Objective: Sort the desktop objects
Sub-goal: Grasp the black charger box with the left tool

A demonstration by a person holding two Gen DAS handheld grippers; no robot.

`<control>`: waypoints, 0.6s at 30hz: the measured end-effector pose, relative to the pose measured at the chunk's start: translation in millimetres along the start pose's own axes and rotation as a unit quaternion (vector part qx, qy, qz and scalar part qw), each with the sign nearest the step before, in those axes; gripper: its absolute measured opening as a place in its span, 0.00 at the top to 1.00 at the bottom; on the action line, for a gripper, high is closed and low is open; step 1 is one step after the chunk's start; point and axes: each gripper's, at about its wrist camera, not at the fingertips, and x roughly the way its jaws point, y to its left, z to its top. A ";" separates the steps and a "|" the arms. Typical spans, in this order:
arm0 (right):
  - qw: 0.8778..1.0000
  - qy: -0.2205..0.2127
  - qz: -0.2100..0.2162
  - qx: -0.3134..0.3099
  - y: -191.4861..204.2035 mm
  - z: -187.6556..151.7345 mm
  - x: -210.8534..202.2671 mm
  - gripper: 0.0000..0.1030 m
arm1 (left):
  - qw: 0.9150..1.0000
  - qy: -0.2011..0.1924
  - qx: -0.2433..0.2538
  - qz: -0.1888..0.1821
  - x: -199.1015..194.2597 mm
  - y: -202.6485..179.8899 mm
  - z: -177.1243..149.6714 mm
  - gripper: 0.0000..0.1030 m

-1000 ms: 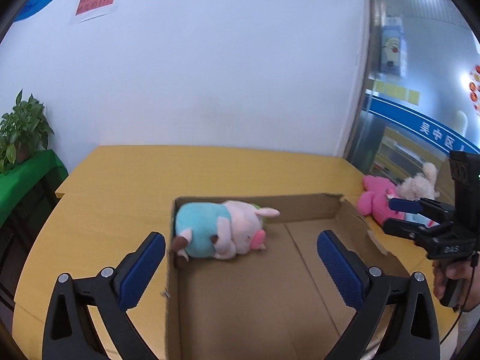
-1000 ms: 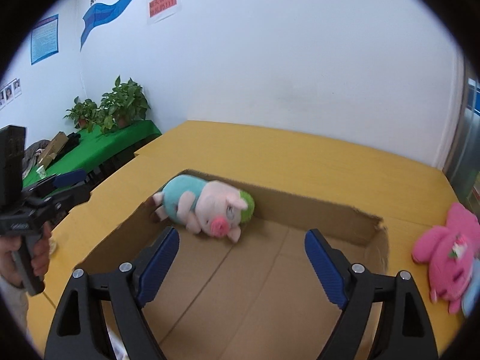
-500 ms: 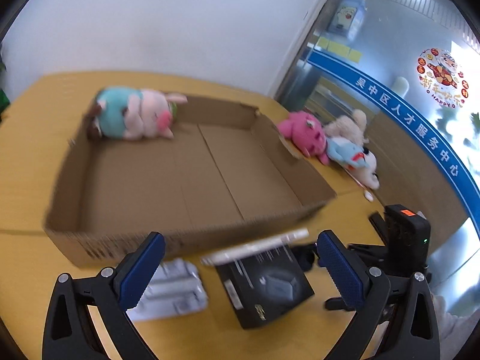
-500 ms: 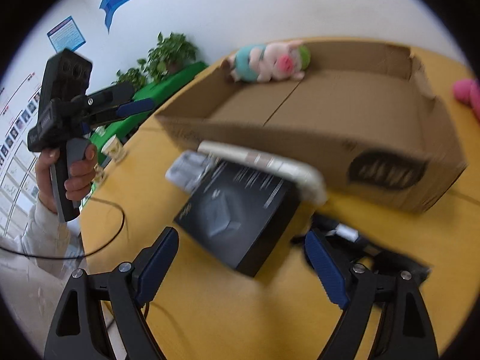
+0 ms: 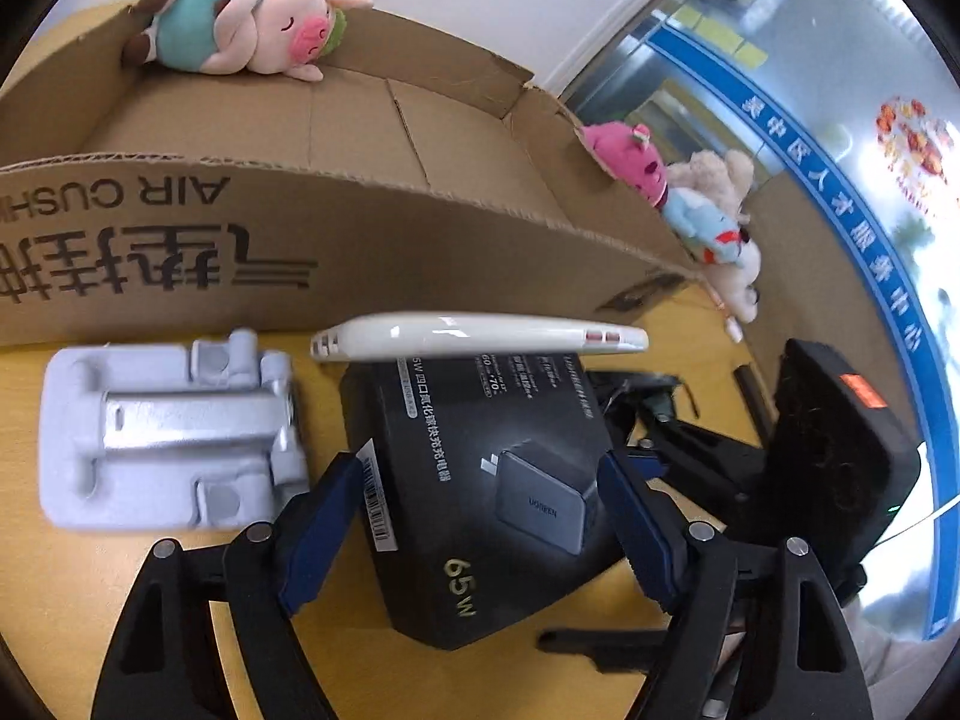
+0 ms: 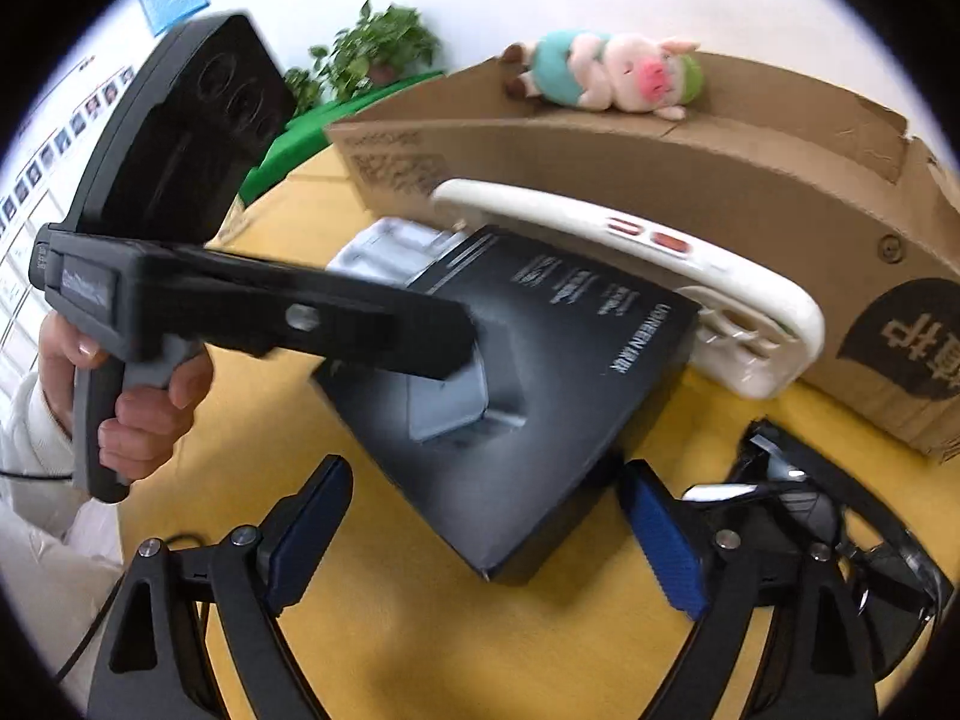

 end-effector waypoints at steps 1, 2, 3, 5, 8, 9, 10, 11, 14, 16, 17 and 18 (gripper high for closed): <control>1.000 0.000 0.010 -0.001 2.4 -2.6 -2.2 0.11 | 1.000 0.007 -0.005 -0.003 -2.8 -0.3 -4.3 0.24; 1.000 0.003 0.030 0.001 5.7 -7.7 -5.6 0.11 | 1.000 0.017 -0.013 -0.010 -6.7 -0.1 -10.2 0.24; 0.999 0.009 0.047 0.000 9.3 -13.0 -8.3 0.11 | 0.999 0.023 -0.016 -0.019 -11.6 0.1 -17.0 0.24; 0.997 0.024 0.066 -0.022 22.4 -28.7 -16.6 0.11 | 0.999 0.039 -0.020 -0.031 -17.9 -1.7 -31.4 0.23; 0.998 0.026 0.016 -0.057 33.2 -41.9 -23.3 0.11 | 0.999 0.034 -0.036 -0.004 -22.4 4.8 -43.3 0.22; 0.998 0.026 -0.002 -0.061 32.4 -42.2 -20.6 0.11 | 0.999 0.030 -0.043 -0.009 -20.9 8.6 -43.2 0.22; 0.998 0.025 -0.012 -0.057 29.9 -41.0 -16.9 0.11 | 0.999 0.022 -0.046 -0.019 -20.1 10.9 -41.4 0.21; 0.998 0.012 -0.015 -0.053 27.8 -37.7 -14.8 0.10 | 0.998 0.018 -0.051 -0.027 -18.1 12.2 -38.2 0.21; 0.999 -0.009 -0.018 -0.047 26.7 -27.2 -2.8 0.10 | 0.998 0.012 -0.045 -0.044 -10.6 10.8 -34.8 0.25; 0.998 -0.009 -0.045 -0.044 29.7 -21.1 3.7 0.12 | 0.999 0.026 -0.031 -0.035 -9.7 3.6 -35.5 0.29; 0.998 -0.013 -0.055 -0.042 31.5 -20.4 3.6 0.12 | 0.999 0.027 -0.022 -0.025 -12.0 -0.6 -37.8 0.30; 0.997 -0.017 -0.057 -0.043 33.6 -20.6 3.1 0.12 | 0.999 0.025 -0.017 -0.021 -16.8 -3.8 -41.5 0.30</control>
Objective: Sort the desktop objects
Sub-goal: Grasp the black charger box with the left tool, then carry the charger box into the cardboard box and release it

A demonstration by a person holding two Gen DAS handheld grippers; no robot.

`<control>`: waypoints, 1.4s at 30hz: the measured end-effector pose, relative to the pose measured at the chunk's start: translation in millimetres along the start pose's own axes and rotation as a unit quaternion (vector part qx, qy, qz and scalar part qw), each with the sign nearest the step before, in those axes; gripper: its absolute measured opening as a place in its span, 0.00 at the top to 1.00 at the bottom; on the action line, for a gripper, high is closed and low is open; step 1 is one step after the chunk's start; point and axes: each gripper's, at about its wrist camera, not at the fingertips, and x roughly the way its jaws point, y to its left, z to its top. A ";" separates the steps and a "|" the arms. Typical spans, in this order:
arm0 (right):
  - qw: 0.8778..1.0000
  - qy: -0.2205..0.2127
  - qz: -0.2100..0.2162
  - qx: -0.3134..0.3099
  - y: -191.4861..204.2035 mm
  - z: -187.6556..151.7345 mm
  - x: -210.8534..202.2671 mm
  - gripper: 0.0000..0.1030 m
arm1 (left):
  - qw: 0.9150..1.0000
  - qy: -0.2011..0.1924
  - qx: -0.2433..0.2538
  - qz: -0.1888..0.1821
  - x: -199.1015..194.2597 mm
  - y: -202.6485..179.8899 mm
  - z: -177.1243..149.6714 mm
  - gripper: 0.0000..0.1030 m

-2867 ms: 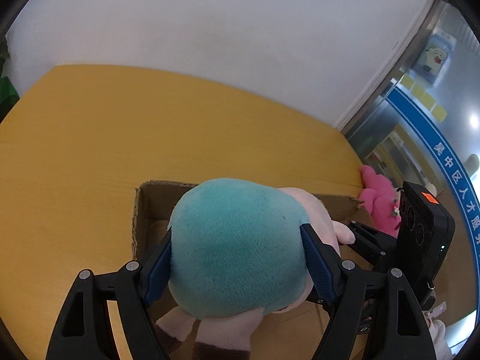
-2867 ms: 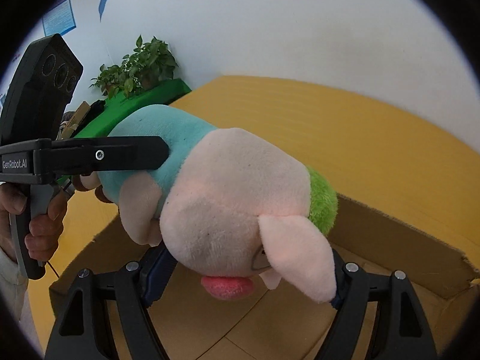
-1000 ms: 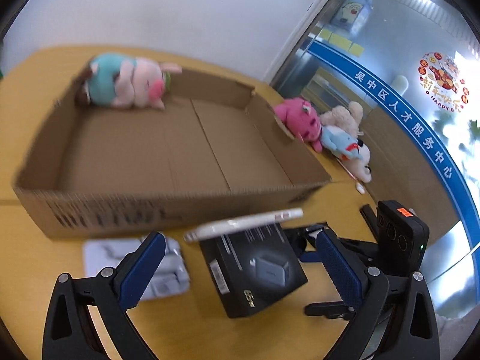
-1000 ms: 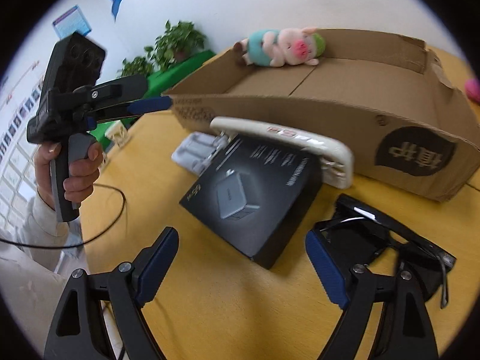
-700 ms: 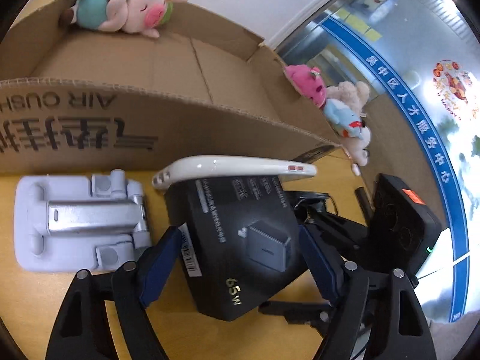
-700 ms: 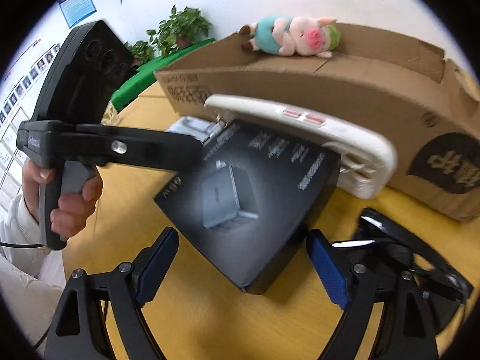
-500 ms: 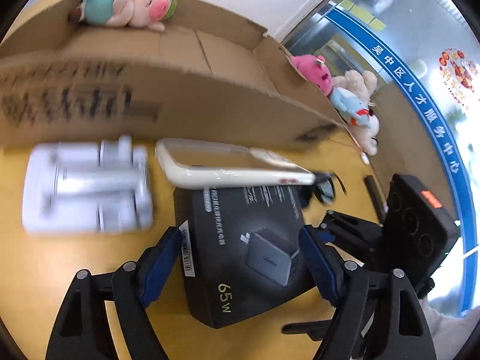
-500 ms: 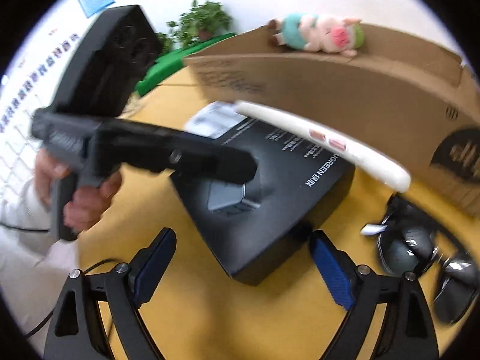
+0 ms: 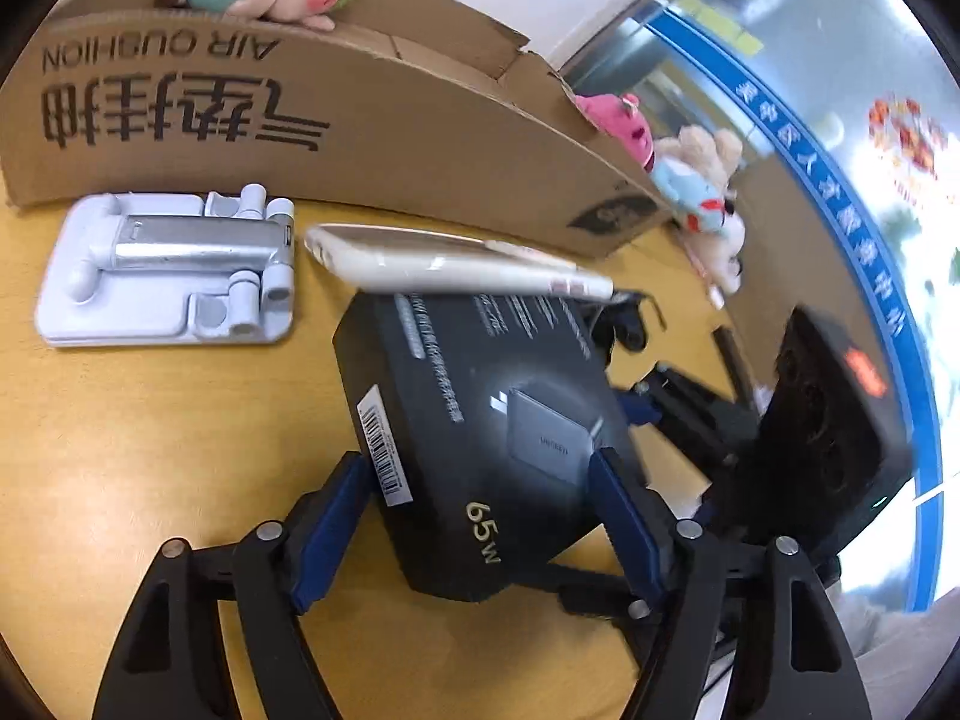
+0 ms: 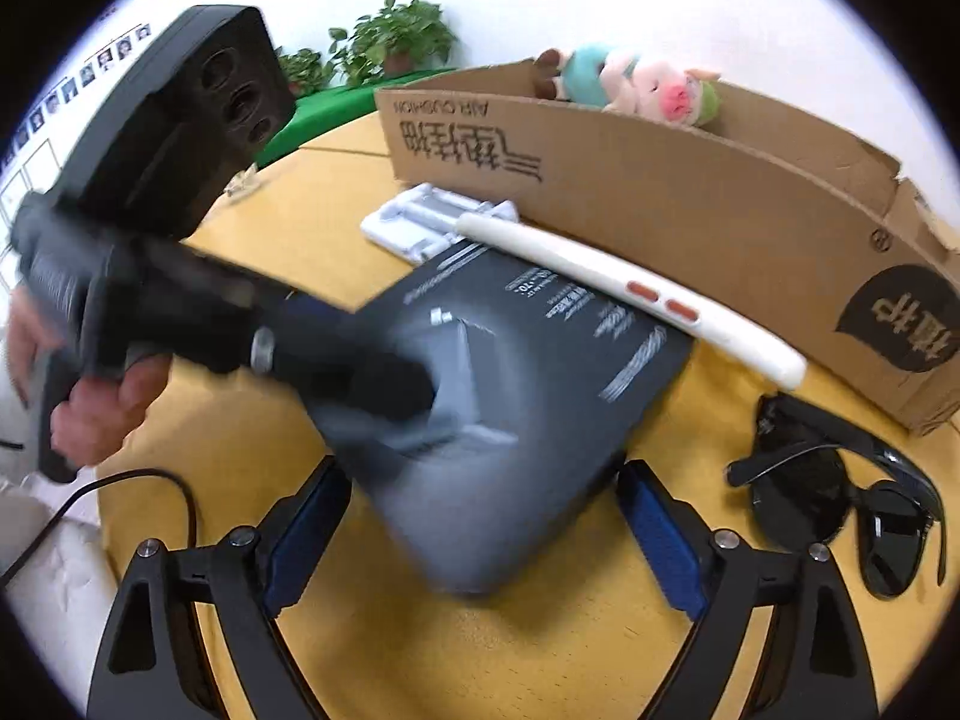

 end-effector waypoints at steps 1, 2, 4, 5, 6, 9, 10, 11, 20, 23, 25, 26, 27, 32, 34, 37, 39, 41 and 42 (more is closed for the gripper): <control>1.000 -0.004 0.004 -0.002 1.5 -0.7 -3.9 0.12 | 1.000 -0.004 -0.001 -0.003 -4.6 -2.6 -2.3 0.30; 1.000 -0.009 0.007 -0.004 3.6 -0.6 -9.1 0.12 | 1.000 -0.009 -0.003 -0.008 -10.3 -5.5 -4.3 0.30; 1.000 -0.023 0.009 -0.009 7.7 -2.9 -24.2 0.12 | 1.000 -0.023 0.001 -0.009 -23.6 -15.5 -5.4 0.30; 0.999 -0.033 0.008 -0.010 11.1 -1.4 -32.3 0.12 | 0.999 -0.032 0.006 -0.003 -31.0 -21.1 -4.6 0.30; 0.999 -0.040 0.006 -0.010 14.4 -0.4 -39.3 0.12 | 0.999 -0.040 0.012 0.005 -37.8 -29.2 -2.5 0.30; 0.997 -0.070 -0.013 -0.019 25.6 10.7 -62.0 0.12 | 0.997 -0.073 0.029 0.016 -63.4 -47.1 6.7 0.29; 0.996 -0.082 -0.019 -0.022 27.1 15.1 -71.6 0.12 | 0.996 -0.084 0.037 0.016 -71.3 -52.4 12.5 0.29; 0.995 -0.097 -0.025 -0.023 27.7 22.3 -81.5 0.12 | 0.994 -0.095 0.046 0.017 -78.6 -58.5 20.5 0.29; 0.975 -0.196 -0.074 -0.069 -10.4 118.2 -128.1 0.12 | 0.972 -0.187 0.133 0.049 -127.5 -101.7 139.6 0.29; 0.970 -0.207 -0.093 -0.090 -28.1 156.6 -132.6 0.12 | 0.964 -0.206 0.152 0.066 -135.7 -109.4 187.0 0.29; 0.968 -0.212 -0.095 -0.093 -43.4 179.7 -133.3 0.12 | 0.962 -0.212 0.158 0.067 -138.5 -107.1 214.4 0.29; 0.968 -0.213 -0.097 -0.094 -53.0 192.8 -132.6 0.12 | 0.962 -0.213 0.157 0.065 -137.4 -105.0 229.8 0.29; 0.968 -0.213 -0.097 -0.093 -61.5 203.1 -131.2 0.12 | 0.962 -0.213 0.156 0.063 -135.6 -101.6 246.2 0.29; 0.974 -0.194 -0.093 -0.072 -111.8 249.3 -109.7 0.12 | 0.967 -0.194 0.151 0.066 -108.2 -78.8 320.6 0.29; 0.977 -0.184 -0.087 -0.061 -132.8 260.8 -96.2 0.12 | 0.971 -0.180 0.145 0.068 -92.7 -67.6 344.7 0.29; 0.985 -0.157 -0.067 -0.030 -172.6 273.9 -66.2 0.12 | 0.978 -0.150 0.126 0.074 -58.1 -45.5 375.6 0.29; 0.989 -0.139 -0.054 -0.015 -193.1 276.6 -45.7 0.12 | 0.983 -0.129 0.106 0.076 -34.3 -27.1 390.1 0.29; 0.992 -0.120 -0.042 -0.001 -213.3 276.0 -21.4 0.12 | 0.987 -0.110 0.083 0.079 -9.7 -7.2 400.0 0.29; 0.993 -0.109 -0.035 0.006 -220.8 272.6 -9.4 0.12 | 0.989 -0.097 0.069 0.082 4.8 3.4 404.3 0.29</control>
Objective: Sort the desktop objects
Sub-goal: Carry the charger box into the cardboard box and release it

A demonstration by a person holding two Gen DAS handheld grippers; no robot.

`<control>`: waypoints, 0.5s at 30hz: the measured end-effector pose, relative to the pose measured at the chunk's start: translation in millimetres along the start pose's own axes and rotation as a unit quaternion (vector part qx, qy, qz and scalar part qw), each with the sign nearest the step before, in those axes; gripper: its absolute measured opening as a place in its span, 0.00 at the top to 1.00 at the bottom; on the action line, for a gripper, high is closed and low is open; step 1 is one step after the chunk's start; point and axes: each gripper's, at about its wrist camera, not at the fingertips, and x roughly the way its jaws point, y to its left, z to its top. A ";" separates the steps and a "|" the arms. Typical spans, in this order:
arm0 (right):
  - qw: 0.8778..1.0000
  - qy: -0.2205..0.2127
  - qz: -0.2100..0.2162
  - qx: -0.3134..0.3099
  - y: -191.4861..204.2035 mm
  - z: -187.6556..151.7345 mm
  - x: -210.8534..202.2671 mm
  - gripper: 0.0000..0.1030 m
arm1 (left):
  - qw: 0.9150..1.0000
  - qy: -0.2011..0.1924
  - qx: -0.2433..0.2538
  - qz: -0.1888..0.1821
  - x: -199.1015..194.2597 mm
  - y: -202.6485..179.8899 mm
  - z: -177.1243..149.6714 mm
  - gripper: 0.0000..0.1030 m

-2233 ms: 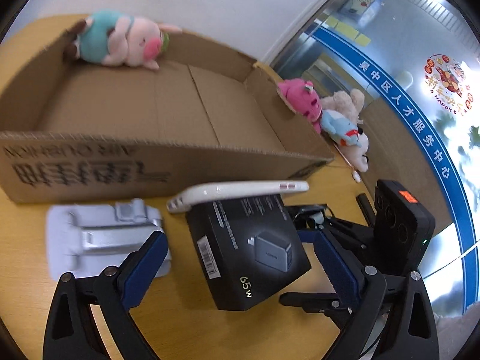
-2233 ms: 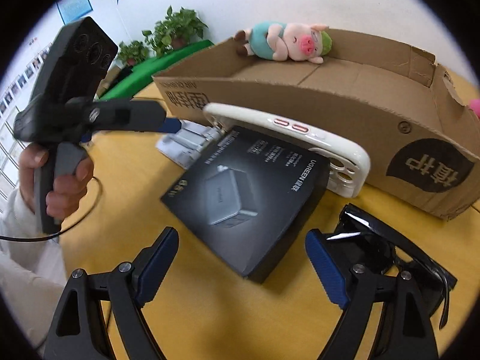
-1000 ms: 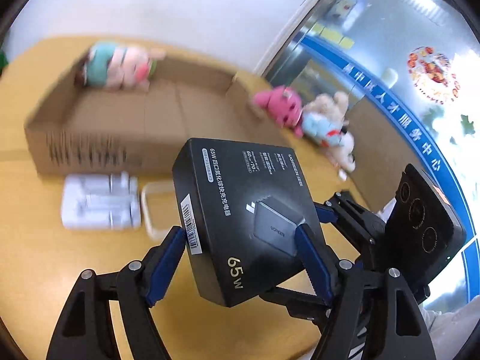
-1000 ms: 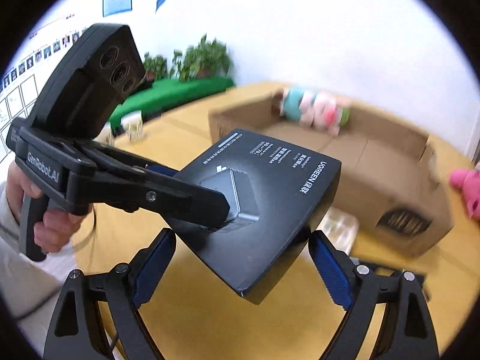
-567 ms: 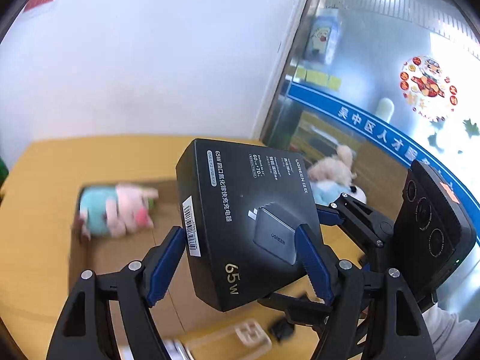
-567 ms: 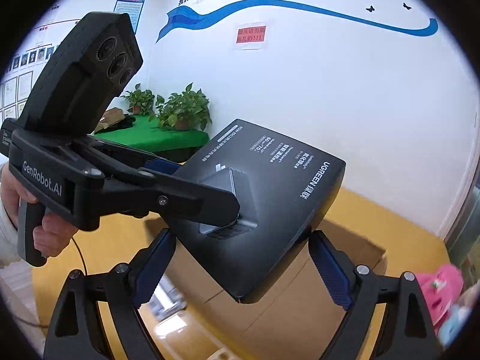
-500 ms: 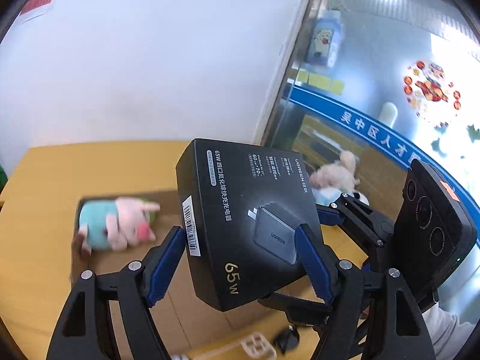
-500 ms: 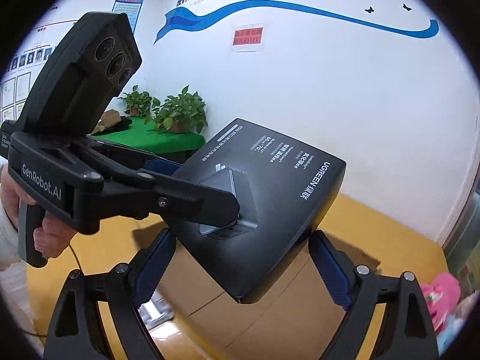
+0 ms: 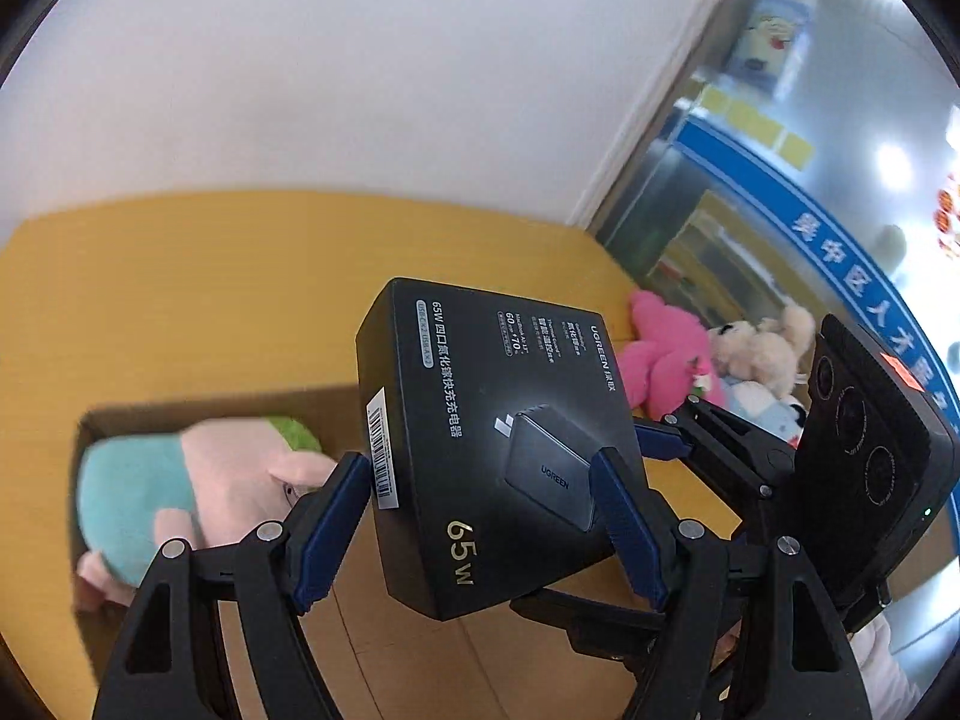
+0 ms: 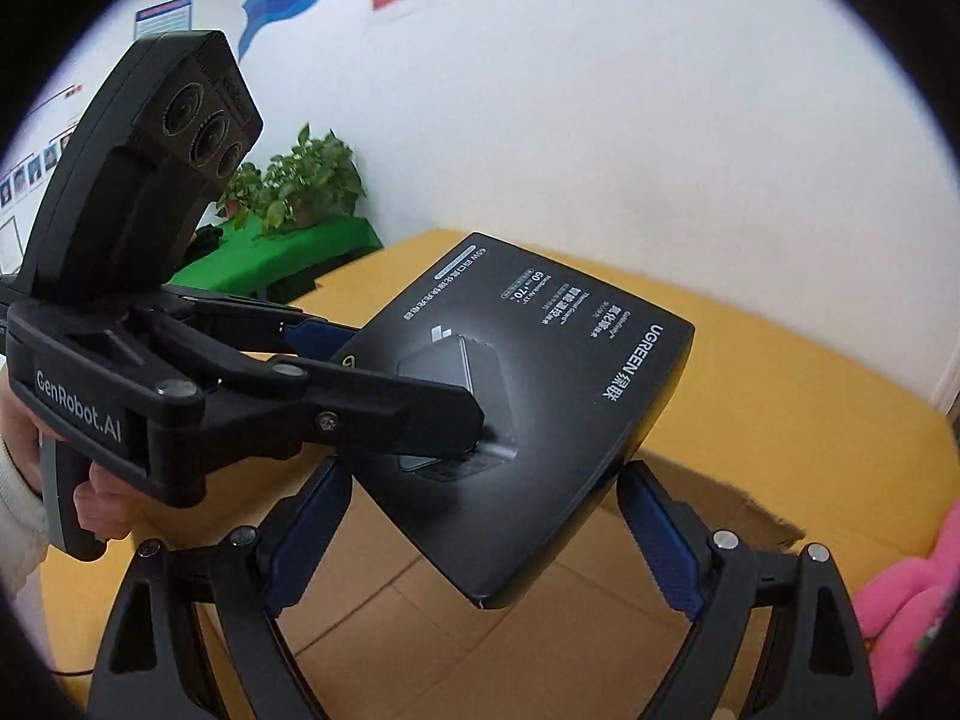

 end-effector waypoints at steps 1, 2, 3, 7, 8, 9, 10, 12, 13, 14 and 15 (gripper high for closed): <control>1.000 0.014 0.008 0.009 -6.6 -8.3 13.6 0.12 | 1.000 0.014 -0.006 0.005 14.1 6.2 -1.0 0.29; 0.999 0.027 0.013 0.016 -13.3 -15.1 26.7 0.12 | 0.999 0.028 -0.013 0.009 28.2 12.4 -2.1 0.29; 0.999 0.037 0.018 0.023 -19.0 -21.9 38.1 0.12 | 0.999 0.043 -0.022 0.013 41.0 18.2 -3.5 0.29; 0.995 0.066 0.036 0.059 -37.8 -49.0 72.6 0.12 | 0.995 0.086 -0.038 0.020 77.6 31.4 -11.1 0.29; 0.995 0.070 0.039 0.065 -41.4 -52.1 75.9 0.12 | 0.995 0.094 -0.042 0.021 83.7 33.7 -12.5 0.29; 0.994 0.075 0.043 0.072 -45.2 -54.8 79.7 0.12 | 0.993 0.102 -0.048 0.019 90.3 35.5 -14.6 0.29; 0.992 0.080 0.046 0.080 -49.0 -59.6 83.8 0.12 | 0.992 0.109 -0.056 0.016 95.6 38.3 -15.9 0.29; 0.991 0.087 0.045 0.087 -50.3 -65.5 86.5 0.12 | 0.990 0.123 -0.074 0.009 106.0 44.1 -20.4 0.29; 0.990 0.091 0.045 0.094 -52.1 -69.5 88.3 0.12 | 0.988 0.129 -0.084 0.004 111.1 47.4 -23.2 0.29; 0.989 0.095 0.045 0.103 -54.3 -74.1 90.3 0.12 | 0.986 0.137 -0.093 0.000 117.3 49.5 -25.9 0.30; 0.988 0.099 0.042 0.110 -55.9 -78.6 91.9 0.12 | 0.985 0.141 -0.094 0.000 121.4 49.9 -29.0 0.32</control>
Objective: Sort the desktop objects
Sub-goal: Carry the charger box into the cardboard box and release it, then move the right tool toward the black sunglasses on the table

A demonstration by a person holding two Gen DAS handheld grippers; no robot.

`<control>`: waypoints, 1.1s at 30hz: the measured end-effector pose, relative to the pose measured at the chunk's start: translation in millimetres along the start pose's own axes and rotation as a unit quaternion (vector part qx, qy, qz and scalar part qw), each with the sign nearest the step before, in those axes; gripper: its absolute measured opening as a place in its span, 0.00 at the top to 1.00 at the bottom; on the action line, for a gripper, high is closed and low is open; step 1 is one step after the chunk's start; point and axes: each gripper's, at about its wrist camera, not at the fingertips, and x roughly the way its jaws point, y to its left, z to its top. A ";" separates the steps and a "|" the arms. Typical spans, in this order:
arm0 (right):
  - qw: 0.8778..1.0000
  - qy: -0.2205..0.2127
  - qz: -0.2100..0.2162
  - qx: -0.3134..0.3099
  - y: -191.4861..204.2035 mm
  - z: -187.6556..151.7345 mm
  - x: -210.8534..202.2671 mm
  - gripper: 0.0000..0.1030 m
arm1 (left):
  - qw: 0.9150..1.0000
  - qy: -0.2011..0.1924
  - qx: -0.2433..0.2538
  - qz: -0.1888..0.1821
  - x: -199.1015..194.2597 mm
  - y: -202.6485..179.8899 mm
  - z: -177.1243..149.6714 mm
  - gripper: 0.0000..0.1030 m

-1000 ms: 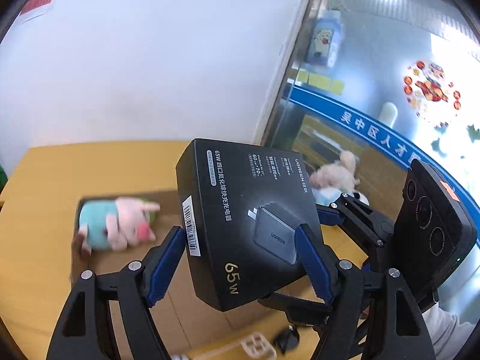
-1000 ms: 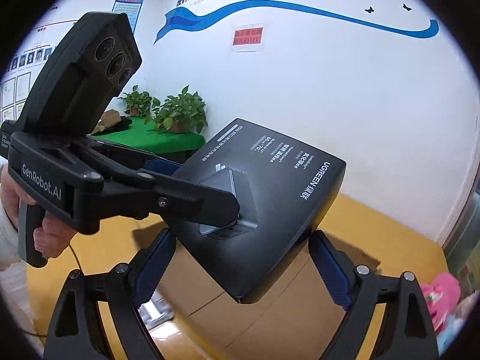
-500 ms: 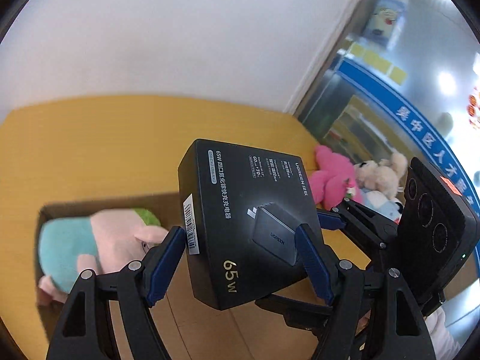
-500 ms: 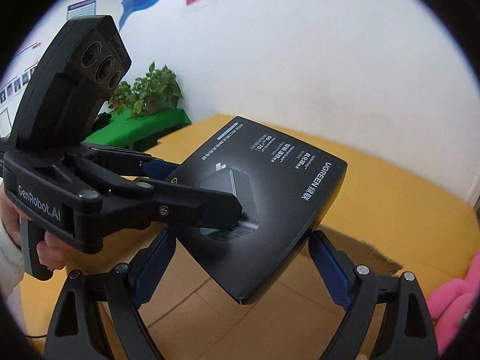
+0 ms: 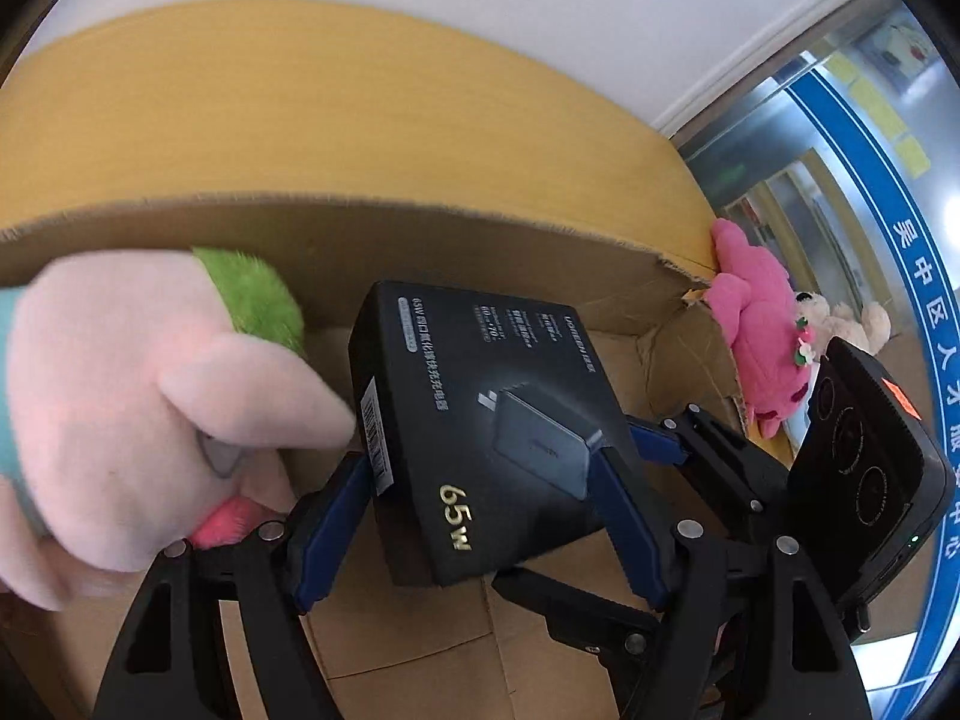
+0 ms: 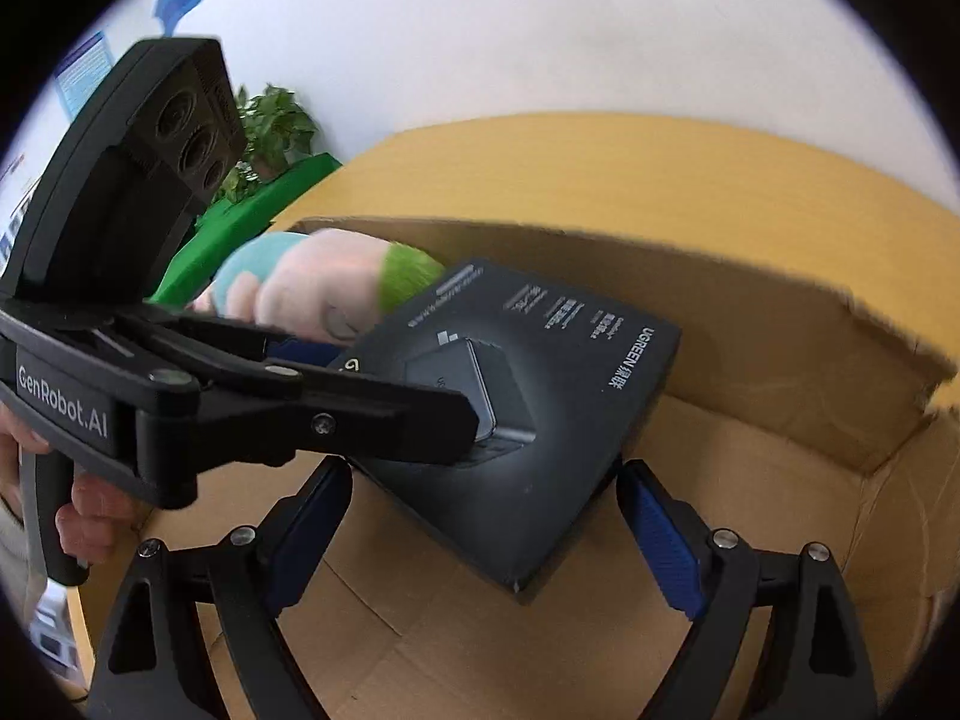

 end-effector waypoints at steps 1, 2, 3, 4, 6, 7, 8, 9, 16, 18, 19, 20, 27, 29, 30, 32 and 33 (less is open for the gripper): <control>1.000 0.002 -0.005 0.002 5.3 -2.4 -0.4 0.13 | 1.000 0.002 0.002 0.007 3.4 -0.8 -0.9 0.34; 1.000 0.006 -0.009 0.006 4.7 -4.7 0.8 0.13 | 1.000 0.002 0.007 0.017 5.8 -1.8 -1.5 0.34; 1.000 0.009 -0.009 0.009 5.0 -6.2 1.6 0.13 | 1.000 -0.001 0.013 0.023 6.4 -3.6 -2.6 0.34; 1.000 0.015 -0.012 0.011 6.1 -7.6 3.2 0.13 | 1.000 -0.005 0.015 0.026 6.8 -5.0 -3.4 0.34; 0.999 0.023 -0.023 0.008 10.8 -10.9 6.5 0.13 | 0.999 -0.012 0.011 0.029 6.4 -4.2 -3.3 0.34; 0.999 0.024 -0.025 0.008 13.3 -12.4 6.6 0.13 | 0.999 -0.014 0.009 0.027 5.1 -3.6 -4.0 0.34; 0.999 0.025 -0.026 0.011 15.6 -14.1 6.0 0.13 | 1.000 -0.015 0.010 0.026 3.8 -3.8 -4.5 0.34; 0.999 0.025 -0.026 0.015 18.4 -14.7 6.7 0.13 | 1.000 -0.016 0.012 0.024 0.4 -4.3 -6.7 0.34; 0.997 -0.001 -0.072 0.013 40.0 -36.4 -49.7 0.12 | 0.990 -0.107 0.084 0.023 -82.3 -35.5 -48.7 0.27; 0.994 -0.027 -0.101 0.004 52.5 -34.7 -74.0 0.12 | 0.981 -0.150 0.115 0.045 -113.9 -50.3 -71.5 0.21; 0.993 -0.043 -0.112 -0.002 58.2 -38.0 -87.5 0.12 | 0.975 -0.172 0.126 0.056 -129.0 -56.2 -83.9 0.16; 0.991 -0.062 -0.121 -0.007 71.5 -45.9 -104.6 0.12 | 0.968 -0.199 0.135 0.067 -147.0 -62.4 -99.8 0.12; 0.976 -0.170 -0.133 0.000 133.8 -95.6 -177.5 0.02 | 0.936 -0.304 0.149 0.094 -211.6 -80.9 -197.2 0.01; 0.974 -0.179 -0.138 0.001 150.7 -116.5 -184.3 0.02 | 0.936 -0.306 0.143 0.099 -215.2 -78.8 -218.6 0.01; 0.974 -0.178 -0.142 -0.003 159.7 -114.9 -181.9 0.02 | 0.938 -0.303 0.139 0.094 -216.8 -74.7 -231.1 0.01; 0.974 -0.174 -0.143 -0.020 169.6 -132.8 -186.4 0.02 | 0.941 -0.297 0.138 0.086 -215.8 -74.0 -251.2 0.01; 0.975 -0.170 -0.140 -0.026 174.7 -140.3 -190.9 0.02 | 0.943 -0.292 0.137 0.084 -215.2 -71.5 -260.5 0.01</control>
